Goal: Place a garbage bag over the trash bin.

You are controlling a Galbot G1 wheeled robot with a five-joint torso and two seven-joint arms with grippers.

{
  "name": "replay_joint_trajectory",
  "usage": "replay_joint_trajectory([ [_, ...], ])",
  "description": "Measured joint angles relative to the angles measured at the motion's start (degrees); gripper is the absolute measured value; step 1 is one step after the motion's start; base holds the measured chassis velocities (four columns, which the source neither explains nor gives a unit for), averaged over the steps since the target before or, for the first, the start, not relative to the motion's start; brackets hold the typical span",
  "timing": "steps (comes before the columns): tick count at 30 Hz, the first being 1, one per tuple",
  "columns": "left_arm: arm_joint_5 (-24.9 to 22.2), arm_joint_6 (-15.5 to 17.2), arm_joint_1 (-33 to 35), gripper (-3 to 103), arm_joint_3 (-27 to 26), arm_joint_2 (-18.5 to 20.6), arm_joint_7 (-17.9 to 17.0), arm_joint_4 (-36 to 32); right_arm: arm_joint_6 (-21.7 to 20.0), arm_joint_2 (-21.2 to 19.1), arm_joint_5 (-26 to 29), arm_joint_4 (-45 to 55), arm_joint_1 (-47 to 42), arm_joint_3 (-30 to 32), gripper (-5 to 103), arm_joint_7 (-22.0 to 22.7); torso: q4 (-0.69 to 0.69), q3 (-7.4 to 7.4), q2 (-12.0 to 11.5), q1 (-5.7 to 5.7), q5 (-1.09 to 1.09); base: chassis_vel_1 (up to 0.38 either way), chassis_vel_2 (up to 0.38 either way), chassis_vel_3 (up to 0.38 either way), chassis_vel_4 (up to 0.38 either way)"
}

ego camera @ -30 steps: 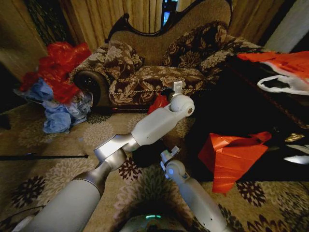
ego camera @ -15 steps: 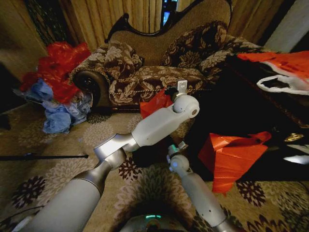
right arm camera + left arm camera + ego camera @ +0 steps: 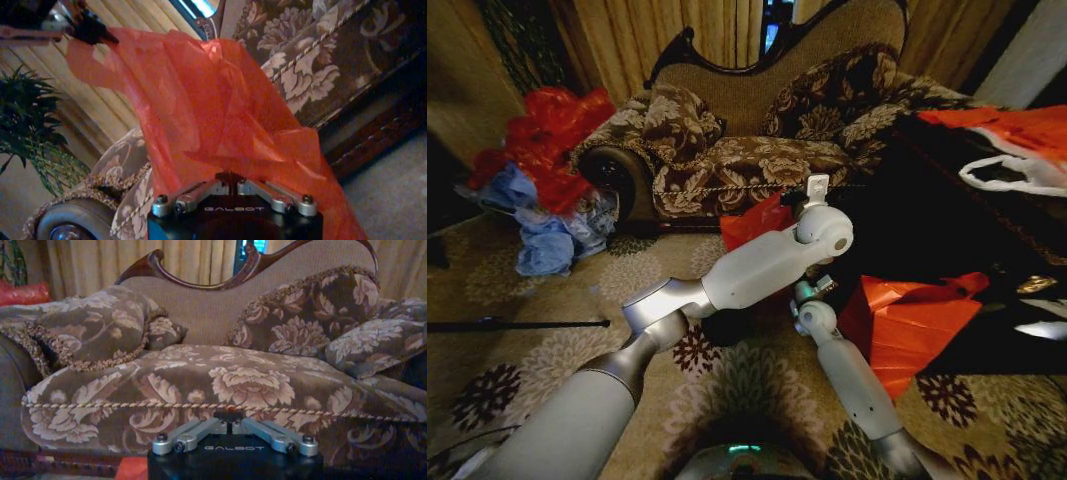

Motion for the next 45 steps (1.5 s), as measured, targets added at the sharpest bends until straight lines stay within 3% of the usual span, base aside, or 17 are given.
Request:
replay_joint_trajectory([
  [13,-0.1,-0.2,2.3,0,-0.2,0.0,-0.5,-1.6,-0.1,4.9,-1.7,-5.9,3.8,2.2,0,-1.4,0.0,0.0,0.0,0.0,0.0,0.0,0.0,0.0,0.0],
  [25,2.4,-1.8,4.2,0,-2.0,0.0,3.2,-0.5,-1.1,8.5,-1.7,-8.9,6.8,0.3,0,-2.3,0.01,0.0,0.0,0.0,0.0,0.0,0.0,0.0,0.0],
  [27,1.3,-1.8,3.7,0,-2.0,0.0,2.7,-0.8,-1.2,8.9,-1.8,-9.9,7.4,0.0,0,-2.6,0.01,0.0,0.0,0.0,0.0,0.0,0.0,0.0,0.0],
  [30,-3.7,-1.1,1.6,0,-2.9,0.0,-0.8,-2.5,-1.5,7.7,-1.9,-11.8,8.5,-0.6,0,-4.8,0.0,0.0,0.0,0.0,-0.01,0.0,0.0,0.0,0.0],
  [37,-8.0,-0.9,-0.5,0,-3.9,0.0,-4.2,-5.3,-1.9,8.8,-2.7,-13.1,9.7,1.7,0,-5.5,0.01,0.0,0.0,0.0,0.01,0.0,0.0,0.0,0.0],
  [45,-18.2,-2.0,-3.8,0,-4.6,0.0,-9.4,-10.0,-1.9,9.8,-5.0,-14.3,11.0,4.1,0,-6.4,-0.01,0.0,0.0,0.0,0.01,0.0,0.0,0.0,0.0],
])
